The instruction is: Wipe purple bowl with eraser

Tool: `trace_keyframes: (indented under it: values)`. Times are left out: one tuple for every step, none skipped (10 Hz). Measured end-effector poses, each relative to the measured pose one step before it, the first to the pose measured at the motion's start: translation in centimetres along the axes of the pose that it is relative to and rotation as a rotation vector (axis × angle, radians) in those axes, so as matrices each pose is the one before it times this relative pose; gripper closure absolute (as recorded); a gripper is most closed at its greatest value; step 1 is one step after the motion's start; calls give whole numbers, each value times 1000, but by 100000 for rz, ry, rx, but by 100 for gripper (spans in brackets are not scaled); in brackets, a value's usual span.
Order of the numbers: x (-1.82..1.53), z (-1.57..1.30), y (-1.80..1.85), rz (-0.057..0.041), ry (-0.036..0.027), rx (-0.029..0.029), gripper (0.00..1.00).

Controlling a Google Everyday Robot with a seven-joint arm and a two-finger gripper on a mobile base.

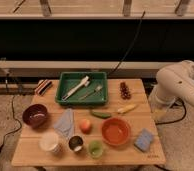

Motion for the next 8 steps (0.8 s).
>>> trace_keyframes:
  values:
    - [-53,-37,-180,-340,-371,121,35]
    - [-207,-218,-263,-1243,-1935,-728,35]
    - [-464,-297,-569,-1135,-2225,-494,35]
    - [-1722,-438,-1405,-2424,-4021,-576,35]
    - [-1503,-252,-965,-1882,-2294,-17,35]
    - [-2404,-265,-1124,-2856,-2467,-411,35]
    - [-2925,-122,-1373,-2994,-2465,92,35]
    - [-2592,50,-1233,-2879,-1826,570,35]
